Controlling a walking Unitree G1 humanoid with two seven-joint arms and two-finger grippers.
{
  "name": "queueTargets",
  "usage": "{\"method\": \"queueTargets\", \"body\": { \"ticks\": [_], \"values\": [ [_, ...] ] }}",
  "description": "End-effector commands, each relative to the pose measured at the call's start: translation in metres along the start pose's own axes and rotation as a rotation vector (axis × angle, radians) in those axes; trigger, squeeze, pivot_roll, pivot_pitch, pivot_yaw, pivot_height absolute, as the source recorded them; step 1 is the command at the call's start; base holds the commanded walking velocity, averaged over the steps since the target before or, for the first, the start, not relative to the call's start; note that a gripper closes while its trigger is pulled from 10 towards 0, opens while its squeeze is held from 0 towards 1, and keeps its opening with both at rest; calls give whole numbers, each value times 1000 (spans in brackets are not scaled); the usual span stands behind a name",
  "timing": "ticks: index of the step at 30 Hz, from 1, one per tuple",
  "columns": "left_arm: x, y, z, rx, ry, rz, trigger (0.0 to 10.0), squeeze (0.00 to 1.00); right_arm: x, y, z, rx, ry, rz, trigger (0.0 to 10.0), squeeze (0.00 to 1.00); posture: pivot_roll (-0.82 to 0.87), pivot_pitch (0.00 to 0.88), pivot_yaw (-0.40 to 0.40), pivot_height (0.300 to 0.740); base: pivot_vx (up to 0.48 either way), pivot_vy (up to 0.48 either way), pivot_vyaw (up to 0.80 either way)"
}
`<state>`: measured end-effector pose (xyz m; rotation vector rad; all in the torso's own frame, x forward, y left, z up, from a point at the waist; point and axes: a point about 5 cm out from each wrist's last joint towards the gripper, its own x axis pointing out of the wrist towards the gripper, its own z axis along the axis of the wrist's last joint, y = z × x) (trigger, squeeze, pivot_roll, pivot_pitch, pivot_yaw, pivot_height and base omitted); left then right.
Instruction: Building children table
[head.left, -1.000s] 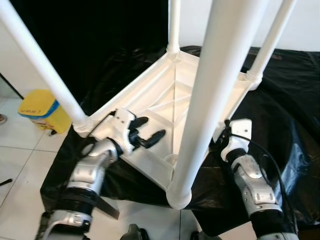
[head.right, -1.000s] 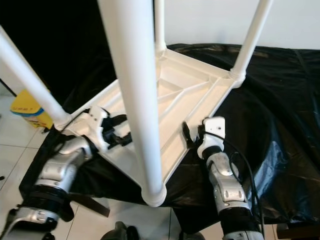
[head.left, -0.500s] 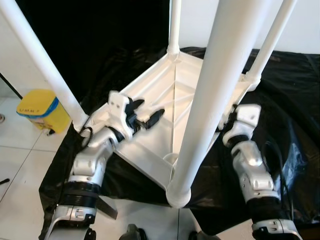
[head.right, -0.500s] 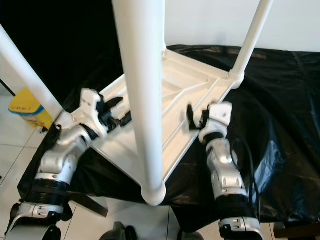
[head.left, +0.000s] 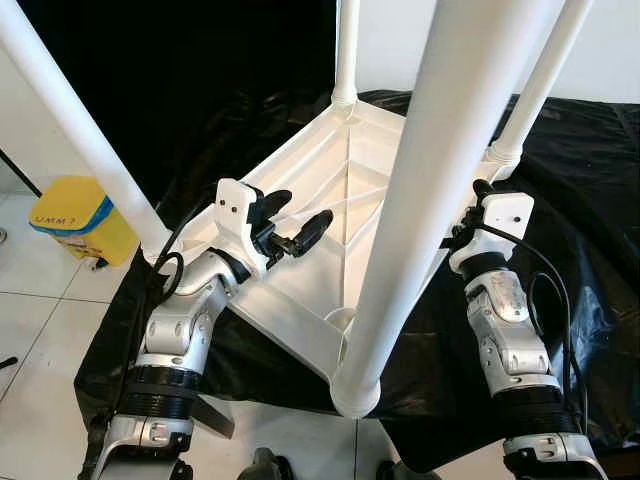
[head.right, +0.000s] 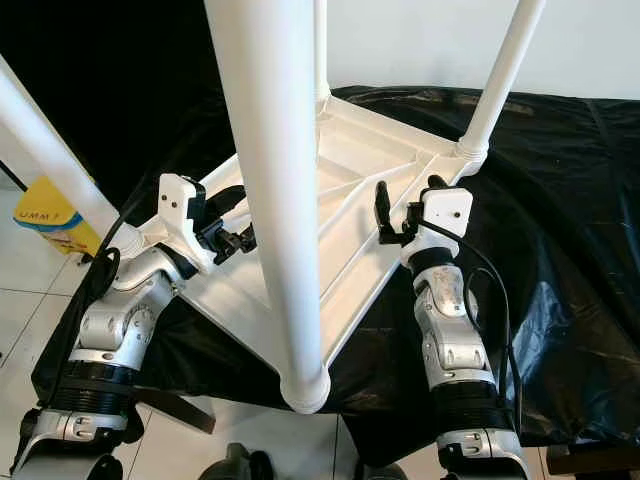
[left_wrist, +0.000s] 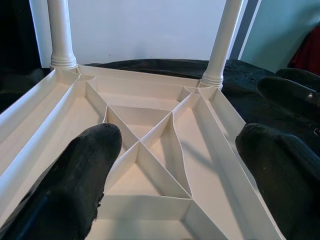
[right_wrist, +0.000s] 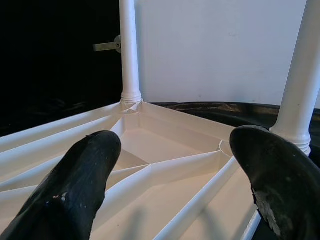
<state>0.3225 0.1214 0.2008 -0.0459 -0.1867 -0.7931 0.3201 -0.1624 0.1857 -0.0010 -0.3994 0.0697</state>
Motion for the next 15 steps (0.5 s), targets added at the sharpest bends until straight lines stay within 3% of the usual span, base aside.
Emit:
{"method": "queueTargets", "body": {
  "ticks": [1, 15],
  "values": [
    [-2, 0, -3, -4, 19, 8, 10000, 0, -2, -1, -2, -6, 8, -5, 10000, 0, -39, 111, 37, 740, 0, 0, 0],
    [-4, -1, -5, -9, 27, 16, 10000, 0, -1, -1, -3, -6, 12, -5, 10000, 0, -38, 110, 34, 740, 0, 0, 0]
  ]
}}
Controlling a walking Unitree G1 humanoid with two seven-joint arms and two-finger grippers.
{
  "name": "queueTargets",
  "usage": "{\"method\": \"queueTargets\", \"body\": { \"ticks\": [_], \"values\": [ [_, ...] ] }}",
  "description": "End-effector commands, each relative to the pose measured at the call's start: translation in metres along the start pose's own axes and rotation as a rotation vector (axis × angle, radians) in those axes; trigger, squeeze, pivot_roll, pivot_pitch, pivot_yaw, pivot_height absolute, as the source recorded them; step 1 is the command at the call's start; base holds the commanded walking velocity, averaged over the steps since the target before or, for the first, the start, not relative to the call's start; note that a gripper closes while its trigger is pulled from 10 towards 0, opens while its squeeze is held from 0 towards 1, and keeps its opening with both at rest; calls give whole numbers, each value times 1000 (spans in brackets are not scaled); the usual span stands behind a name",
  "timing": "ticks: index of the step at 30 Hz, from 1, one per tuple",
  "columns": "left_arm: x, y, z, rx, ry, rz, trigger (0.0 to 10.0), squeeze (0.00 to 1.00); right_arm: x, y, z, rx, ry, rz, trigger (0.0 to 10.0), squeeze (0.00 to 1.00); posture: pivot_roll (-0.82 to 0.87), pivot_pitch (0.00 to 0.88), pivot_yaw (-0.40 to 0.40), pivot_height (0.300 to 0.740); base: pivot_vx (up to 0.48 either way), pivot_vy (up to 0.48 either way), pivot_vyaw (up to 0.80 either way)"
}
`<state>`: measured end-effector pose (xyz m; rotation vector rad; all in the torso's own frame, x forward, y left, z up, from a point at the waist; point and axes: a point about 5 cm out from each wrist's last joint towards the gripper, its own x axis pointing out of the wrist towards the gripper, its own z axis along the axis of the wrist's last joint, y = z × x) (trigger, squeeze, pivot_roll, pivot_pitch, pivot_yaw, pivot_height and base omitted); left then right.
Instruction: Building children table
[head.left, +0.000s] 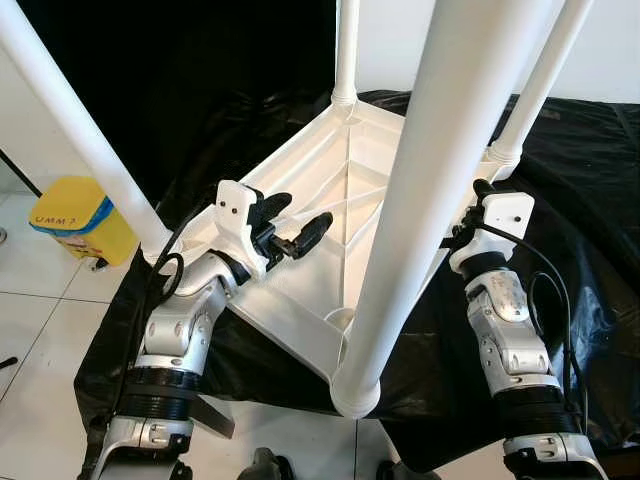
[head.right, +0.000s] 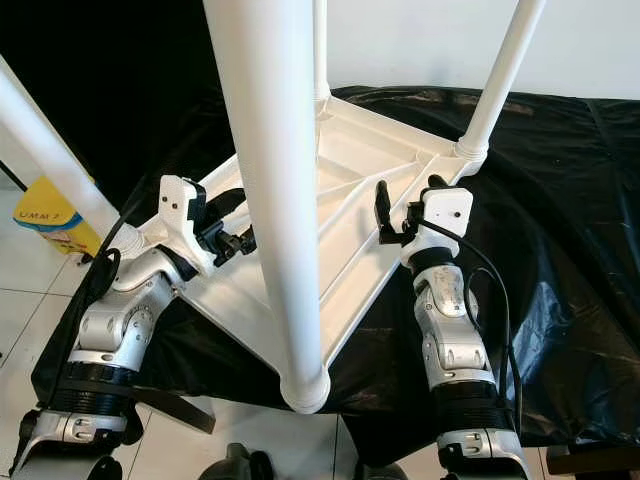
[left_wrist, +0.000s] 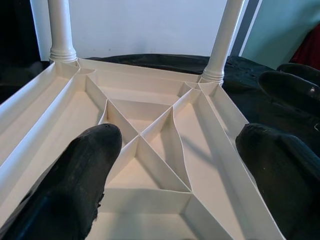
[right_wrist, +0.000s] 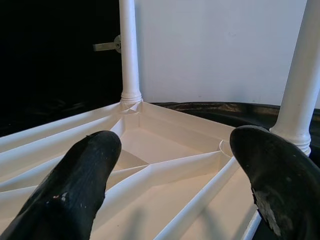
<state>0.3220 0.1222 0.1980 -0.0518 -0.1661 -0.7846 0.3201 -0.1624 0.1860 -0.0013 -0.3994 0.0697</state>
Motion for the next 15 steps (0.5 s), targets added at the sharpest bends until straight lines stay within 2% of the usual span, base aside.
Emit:
{"method": "queueTargets", "body": {
  "ticks": [1, 15],
  "values": [
    [-2, -1, -2, 2, 11, 6, 10000, 0, -1, -1, -3, -5, 12, -4, 10000, 0, -38, 109, 33, 740, 0, 0, 0],
    [-1, -1, -2, 4, 9, 9, 10000, 0, -1, 0, -4, -5, 14, -2, 10000, 0, -37, 108, 33, 740, 0, 0, 0]
  ]
}}
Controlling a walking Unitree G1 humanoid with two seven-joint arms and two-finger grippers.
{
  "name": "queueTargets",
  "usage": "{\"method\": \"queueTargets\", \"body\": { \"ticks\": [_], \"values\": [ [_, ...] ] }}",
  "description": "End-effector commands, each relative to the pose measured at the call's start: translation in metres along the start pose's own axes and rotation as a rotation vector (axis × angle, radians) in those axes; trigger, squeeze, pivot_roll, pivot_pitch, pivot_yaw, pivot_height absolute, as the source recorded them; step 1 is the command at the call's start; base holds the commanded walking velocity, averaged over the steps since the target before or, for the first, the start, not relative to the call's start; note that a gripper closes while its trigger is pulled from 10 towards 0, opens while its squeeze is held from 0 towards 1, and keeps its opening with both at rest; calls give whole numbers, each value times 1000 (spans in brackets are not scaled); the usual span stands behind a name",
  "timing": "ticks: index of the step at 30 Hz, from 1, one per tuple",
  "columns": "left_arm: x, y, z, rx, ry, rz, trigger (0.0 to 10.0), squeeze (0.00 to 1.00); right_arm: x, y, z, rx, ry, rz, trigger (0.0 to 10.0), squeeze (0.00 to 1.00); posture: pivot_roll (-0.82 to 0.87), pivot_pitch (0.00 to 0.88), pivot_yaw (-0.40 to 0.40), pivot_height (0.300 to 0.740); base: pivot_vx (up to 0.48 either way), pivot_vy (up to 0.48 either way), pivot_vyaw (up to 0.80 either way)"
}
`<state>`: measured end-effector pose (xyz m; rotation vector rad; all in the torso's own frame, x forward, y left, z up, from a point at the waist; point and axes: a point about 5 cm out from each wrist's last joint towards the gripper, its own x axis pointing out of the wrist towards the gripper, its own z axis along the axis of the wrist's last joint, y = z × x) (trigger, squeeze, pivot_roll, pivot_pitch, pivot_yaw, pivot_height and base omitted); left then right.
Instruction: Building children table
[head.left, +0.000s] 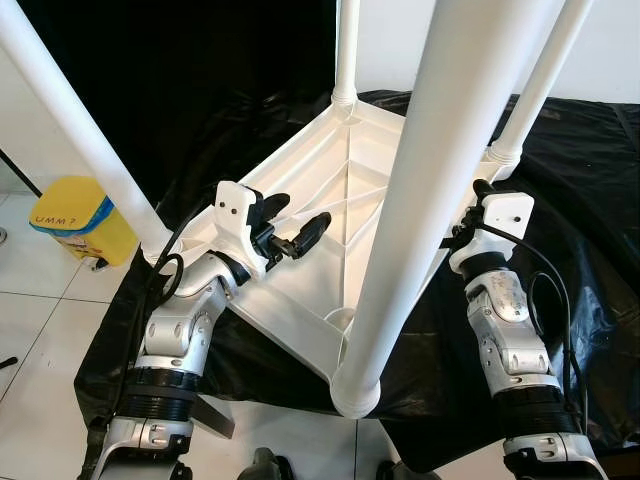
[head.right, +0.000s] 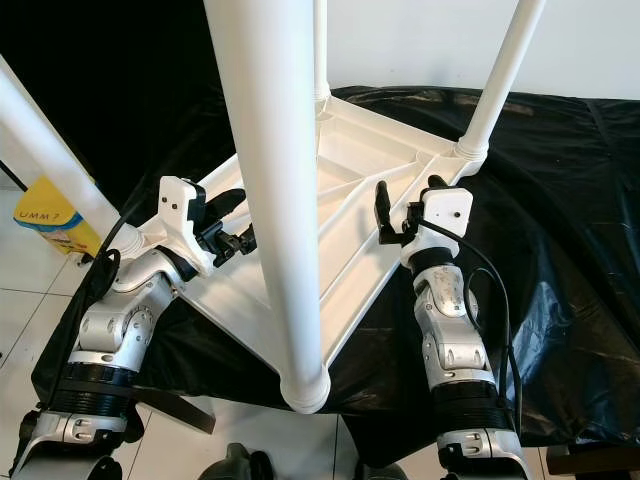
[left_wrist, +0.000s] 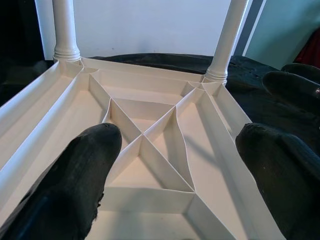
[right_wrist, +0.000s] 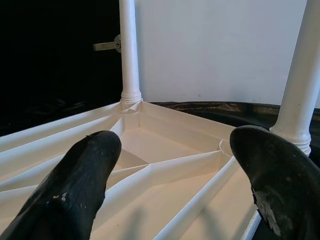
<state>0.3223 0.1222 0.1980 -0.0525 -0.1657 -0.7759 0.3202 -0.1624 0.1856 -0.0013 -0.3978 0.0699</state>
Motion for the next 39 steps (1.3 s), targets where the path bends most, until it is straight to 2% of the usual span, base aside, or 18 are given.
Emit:
{"method": "queueTargets", "body": {
  "ticks": [1, 7, 10, 17, 19, 21, 23, 24, 25, 28, 30, 32, 35, 38, 39],
  "values": [
    [-2, 1, -3, 10, 7, 25, 10000, 0, -2, -2, -6, -10, 25, -19, 10000, 0, -37, 105, 32, 740, 0, 0, 0],
    [-3, 7, -4, 29, -2, 95, 10000, 0, -5, -11, -13, -17, 54, -94, 10000, 0, -37, 106, 35, 740, 0, 0, 0],
    [-6, 15, -5, -8, -37, 221, 10000, 0, -11, -24, -22, -31, 109, -228, 10000, 0, -39, 105, 36, 740, 0, 0, 0],
    [-7, 7, -20, -33, -26, 292, 10000, 0, -22, -31, -34, -35, 163, -341, 10000, 0, -41, 107, 35, 740, 0, 0, 0],
    [-6, 4, -25, -46, -20, 302, 10000, 0, -23, -28, -36, -37, 171, -327, 10000, 0, -43, 107, 35, 740, 0, 0, 0],
    [-4, -7, -34, -66, -7, 303, 10000, 0, -25, -16, -39, -43, 180, -242, 10000, 0, -44, 106, 34, 740, 0, 0, 0],
    [-4, -7, -34, -66, -7, 303, 10000, 0, -25, -16, -39, -43, 180, -242, 10000, 0, -44, 106, 34, 740, 0, 0, 0],
    [-3, -14, -39, -67, 2, 288, 10000, 0, -27, -8, -40, -49, 179, -178, 10000, 0, -45, 107, 32, 740, 0, 0, 0],
    [-3, -14, -39, -67, 2, 288, 10000, 0, -27, -8, -40, -49, 179, -178, 10000, 0, -45, 107, 32, 740, 0, 0, 0],
    [-3, -28, -47, -59, 16, 233, 10000, 0, -31, 2, -40, -54, 176, -86, 10000, 0, -42, 108, 30, 740, 0, 0, 0],
    [-3, -28, -47, -59, 16, 233, 10000, 0, -31, 2, -40, -54, 176, -86, 10000, 0, -42, 108, 30, 740, 0, 0, 0],
    [-8, -41, -53, -43, 52, 141, 10000, 0, -35, 3, -39, -56, 172, -26, 10000, 0, -39, 110, 31, 740, 0, 0, 0],
    [-12, -45, -56, -17, 70, 84, 10000, 0, -34, -3, -38, -65, 171, -23, 10000, 0, -40, 110, 30, 740, 0, 0, 0],
    [-13, -41, -53, 9, 69, 76, 10000, 0, -33, -10, -36, -52, 166, -91, 10000, 0, -41, 110, 32, 740, 0, 0, 0],
    [-13, -40, -51, 38, 69, 68, 10000, 0, -34, -5, -34, -54, 162, -78, 10000, 0, -41, 105, 31, 740, 0, 0, 0]
  ]
}}
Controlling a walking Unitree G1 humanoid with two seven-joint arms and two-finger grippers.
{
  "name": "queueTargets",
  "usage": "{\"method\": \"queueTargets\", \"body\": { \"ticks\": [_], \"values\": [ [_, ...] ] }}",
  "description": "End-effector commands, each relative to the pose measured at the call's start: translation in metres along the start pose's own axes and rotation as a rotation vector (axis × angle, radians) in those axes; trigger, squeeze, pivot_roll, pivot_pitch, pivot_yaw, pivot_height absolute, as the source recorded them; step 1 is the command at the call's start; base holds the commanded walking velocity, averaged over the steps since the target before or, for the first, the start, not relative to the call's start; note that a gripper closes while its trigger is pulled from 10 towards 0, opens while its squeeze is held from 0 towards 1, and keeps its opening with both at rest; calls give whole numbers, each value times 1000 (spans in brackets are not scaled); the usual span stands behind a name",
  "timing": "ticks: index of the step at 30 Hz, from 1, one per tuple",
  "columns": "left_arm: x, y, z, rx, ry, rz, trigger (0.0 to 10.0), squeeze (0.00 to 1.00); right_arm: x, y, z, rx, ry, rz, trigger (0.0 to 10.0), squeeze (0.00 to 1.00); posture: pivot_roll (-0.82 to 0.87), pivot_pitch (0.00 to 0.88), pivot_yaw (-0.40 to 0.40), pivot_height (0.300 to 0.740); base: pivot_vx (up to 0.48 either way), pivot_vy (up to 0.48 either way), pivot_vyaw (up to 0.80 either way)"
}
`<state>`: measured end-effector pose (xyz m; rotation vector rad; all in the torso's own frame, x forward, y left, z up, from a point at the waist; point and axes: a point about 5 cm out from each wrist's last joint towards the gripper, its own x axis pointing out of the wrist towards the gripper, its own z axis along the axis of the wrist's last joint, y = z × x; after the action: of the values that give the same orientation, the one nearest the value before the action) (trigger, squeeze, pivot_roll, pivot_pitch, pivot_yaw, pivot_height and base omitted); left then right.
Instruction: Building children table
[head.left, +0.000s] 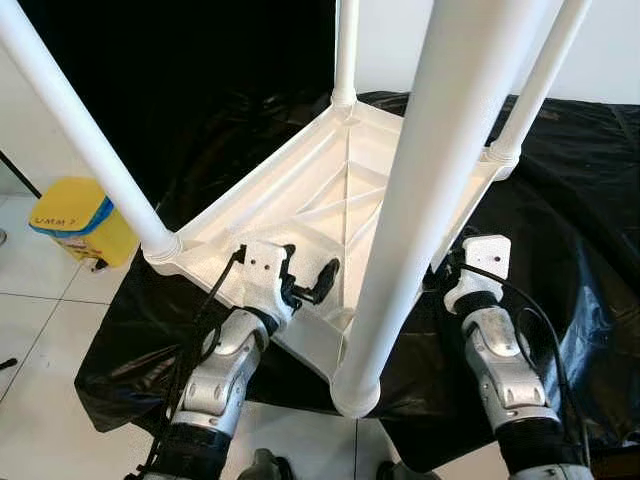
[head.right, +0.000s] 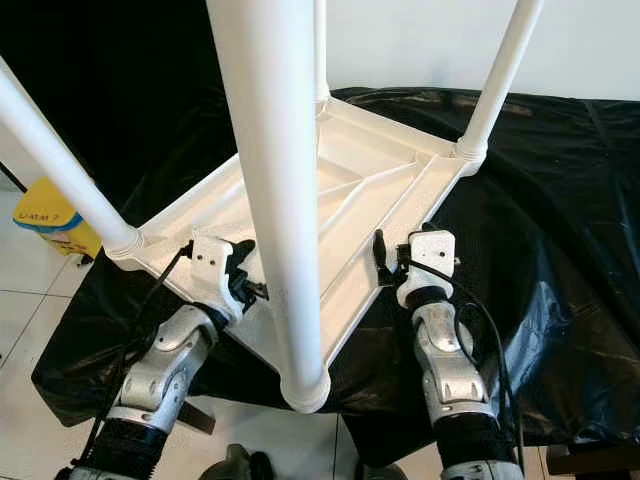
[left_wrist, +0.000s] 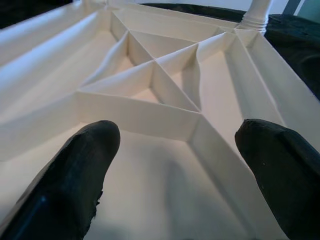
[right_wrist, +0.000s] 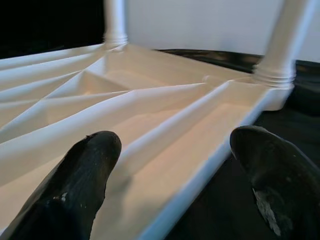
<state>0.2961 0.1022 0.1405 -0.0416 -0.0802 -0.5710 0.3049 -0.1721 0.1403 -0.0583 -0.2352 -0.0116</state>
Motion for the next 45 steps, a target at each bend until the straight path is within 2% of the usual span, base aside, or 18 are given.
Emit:
{"method": "queueTargets", "body": {
  "ticks": [1, 7, 9, 19, 20, 23, 24, 27, 28, 29, 30, 35, 36, 37, 39, 40, 43, 45],
  "values": [
    [0, -7, 5, 47, -16, -136, 10000, 0, -2, 2, 1, 13, -2, -8, 10000, 0, -41, 105, 31, 740, 0, 0, 0],
    [-2, -23, 11, 92, -44, -204, 10000, 0, -9, 11, 0, 46, 7, -22, 10000, 0, -38, 87, 27, 740, 0, 0, 0],
    [-14, -34, -5, 93, -1, -284, 10000, 0, -9, 12, -7, -6, 13, 104, 10000, 0, -39, 71, 32, 740, 0, 0, 0],
    [-4, -25, -2, 164, -10, -255, 10000, 0, -4, 8, -9, -26, 11, 156, 10000, 0, -41, 55, 19, 740, 0, 0, 0],
    [-4, -22, 3, 182, -10, -278, 10000, 0, -6, 8, -8, -26, 12, 165, 10000, 365, -38, 58, 14, 740, 0, 0, 0],
    [-8, -17, 10, 230, 13, -371, 10000, 0, -13, 7, -5, -19, 18, 155, 10000, 353, -31, 76, 4, 740, 0, 0, 0],
    [-12, -13, 12, 212, 38, -420, 10000, 24, -18, 7, -5, -4, 23, 158, 10000, 1000, -33, 80, 5, 740, 0, 0, 0],
    [-14, -11, 13, 195, 54, -450, 10000, 24, -21, 8, -4, 8, 26, 162, 10000, 1000, -34, 80, 4, 740, 0, 0, 0],
    [-15, -6, 12, 203, 74, -470, 10000, 1000, -24, 8, -3, 8, 27, 151, 10000, 1000, -39, 86, 5, 740, 0, 0, 0],
    [-15, -6, 12, 203, 74, -470, 10000, 1000, -24, 8, -3, 8, 27, 151, 10000, 1000, -39, 86, 5, 740, 0, 0, 0],
    [-13, 0, 13, 218, 78, -472, 10000, 1000, -26, 9, -4, 9, 25, 146, 10000, 0, -50, 89, 7, 740, 0, 0, 0],
    [-10, 7, 17, 242, 66, -449, 10000, 1000, -27, 10, -4, 6, 22, 140, 10000, 0, -58, 90, 11, 740, 0, 0, 0],
    [-7, 9, 19, 232, 45, -419, 10000, 667, -28, 11, -4, 8, 21, 144, 10000, 0, -61, 87, 14, 740, 0, 0, 0],
    [-5, 9, 21, 208, 18, -372, 10000, 0, -28, 10, -5, 7, 18, 135, 10000, 278, -63, 86, 16, 740, 0, 0, 0],
    [-4, 9, 22, 189, 1, -339, 10000, 0, -28, 9, -5, 6, 16, 129, 10000, 278, -64, 84, 16, 740, 0, 0, 0],
    [-1, 9, 24, 150, -34, -264, 10000, 0, -26, 8, -6, 10, 17, 103, 10000, 0, -64, 74, 20, 740, 0, 0, 0],
    [3, 9, 24, 76, -73, -159, 10000, 0, -23, 6, -7, 19, 20, 65, 10000, 0, -59, 65, 20, 740, 0, 0, 0],
    [3, 9, 24, 76, -73, -159, 10000, 0, -23, 6, -7, 19, 20, 65, 10000, 0, -59, 65, 20, 740, 0, 0, 0]
  ]
}}
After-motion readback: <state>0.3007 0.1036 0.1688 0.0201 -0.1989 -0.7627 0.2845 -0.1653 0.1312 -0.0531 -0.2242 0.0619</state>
